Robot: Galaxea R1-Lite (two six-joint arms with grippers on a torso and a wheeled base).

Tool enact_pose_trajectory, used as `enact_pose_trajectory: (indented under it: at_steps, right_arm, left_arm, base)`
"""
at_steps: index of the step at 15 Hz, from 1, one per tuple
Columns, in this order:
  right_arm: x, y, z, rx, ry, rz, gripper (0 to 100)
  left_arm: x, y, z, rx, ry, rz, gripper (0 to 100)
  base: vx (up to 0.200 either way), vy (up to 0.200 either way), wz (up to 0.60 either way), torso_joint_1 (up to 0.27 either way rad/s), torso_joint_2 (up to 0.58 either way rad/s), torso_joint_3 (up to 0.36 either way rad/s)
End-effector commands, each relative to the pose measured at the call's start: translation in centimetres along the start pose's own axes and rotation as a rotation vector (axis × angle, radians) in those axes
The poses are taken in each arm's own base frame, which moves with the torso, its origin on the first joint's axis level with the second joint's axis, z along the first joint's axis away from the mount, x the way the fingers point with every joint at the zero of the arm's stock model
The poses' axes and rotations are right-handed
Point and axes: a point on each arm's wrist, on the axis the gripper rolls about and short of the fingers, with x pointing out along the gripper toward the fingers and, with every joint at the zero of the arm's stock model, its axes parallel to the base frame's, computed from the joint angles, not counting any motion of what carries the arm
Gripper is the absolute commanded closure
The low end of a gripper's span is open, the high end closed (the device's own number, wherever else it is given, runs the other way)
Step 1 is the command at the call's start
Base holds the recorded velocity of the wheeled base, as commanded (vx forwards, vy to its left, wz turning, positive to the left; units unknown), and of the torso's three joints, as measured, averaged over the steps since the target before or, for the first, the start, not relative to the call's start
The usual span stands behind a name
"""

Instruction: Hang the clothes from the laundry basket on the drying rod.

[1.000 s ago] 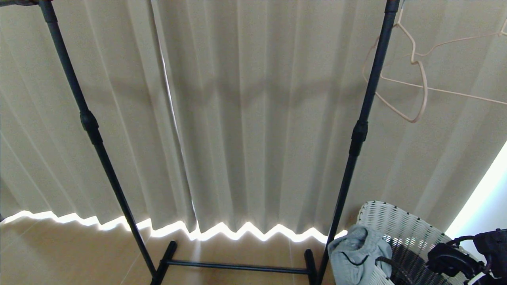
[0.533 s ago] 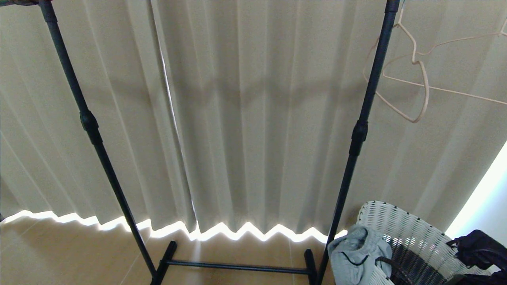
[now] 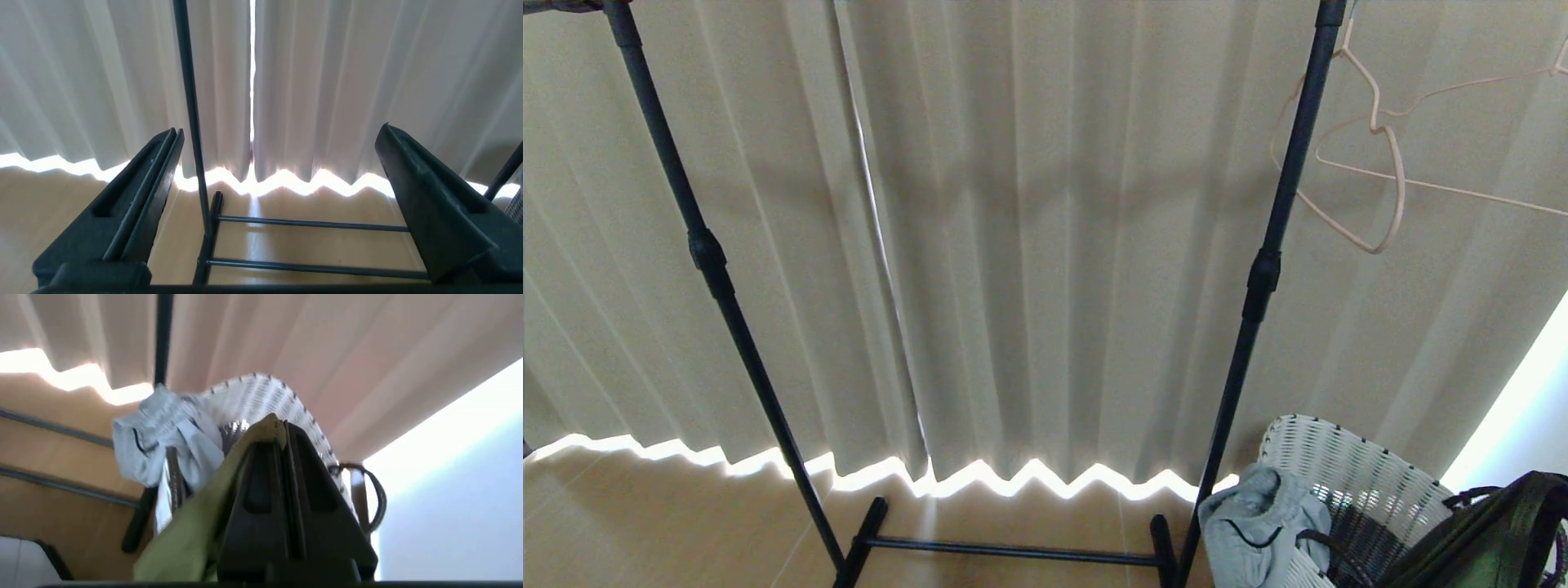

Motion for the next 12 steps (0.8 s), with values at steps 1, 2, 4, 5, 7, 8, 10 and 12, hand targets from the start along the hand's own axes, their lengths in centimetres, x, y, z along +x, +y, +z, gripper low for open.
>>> enact_pose_trajectory:
  at_steps: [1, 2, 4, 5, 7, 8, 10, 12]
  right_arm:
    - [-1.01, -0.12, 0.31, 0.004, -0.062, -0.006, 100]
    - [-1.08, -0.08, 0.25, 0.004, -0.065, 0.003, 100]
    - [-1.07, -0.04, 0.22, 0.003, -0.067, 0.017, 100]
    - [-1.07, -0.03, 0.22, 0.003, -0.068, 0.018, 100]
    - [-1.09, -0.02, 0.16, 0.003, -0.066, 0.019, 100]
    - [-1.09, -0.02, 0.16, 0.003, -0.066, 0.017, 100]
    - [-1.22, 0.01, 0.02, 0.003, -0.069, 0.016, 100]
    - [-1.33, 0.03, -0.06, 0.003, -0.073, 0.014, 100]
  left_arm:
    - [0.01, 0.00, 0.00, 0.001, 0.001, 0.001, 0]
    - [0.01, 0.00, 0.00, -0.001, 0.001, 0.003, 0]
    - [0.01, 0.00, 0.00, -0.001, 0.001, 0.003, 0]
    - [0.01, 0.00, 0.00, -0.001, 0.001, 0.003, 0]
    - [0.01, 0.00, 0.00, 0.001, 0.001, 0.001, 0]
    - [0.01, 0.00, 0.00, 0.001, 0.001, 0.001, 0]
    - [0.01, 0.00, 0.00, 0.001, 0.001, 0.000, 0]
    - [0.01, 0.00, 0.00, 0.001, 0.001, 0.001, 0]
  base:
    - [0.000, 0.000, 0.00, 0.000, 0.00, 0.000]
    - [-0.200, 0.000, 0.00, 0.002, 0.00, 0.002]
    - [-0.200, 0.000, 0.00, 0.000, 0.00, 0.002]
    - [-0.200, 0.000, 0.00, 0.002, 0.00, -0.002]
    - [-0.200, 0.000, 0.00, 0.005, 0.00, 0.000]
    - [-0.200, 0.000, 0.00, 0.002, 0.00, 0.012]
    - [-0.200, 0.000, 0.00, -0.002, 0.00, 0.000]
    - [-0.200, 0.000, 0.00, 0.000, 0.00, 0.002]
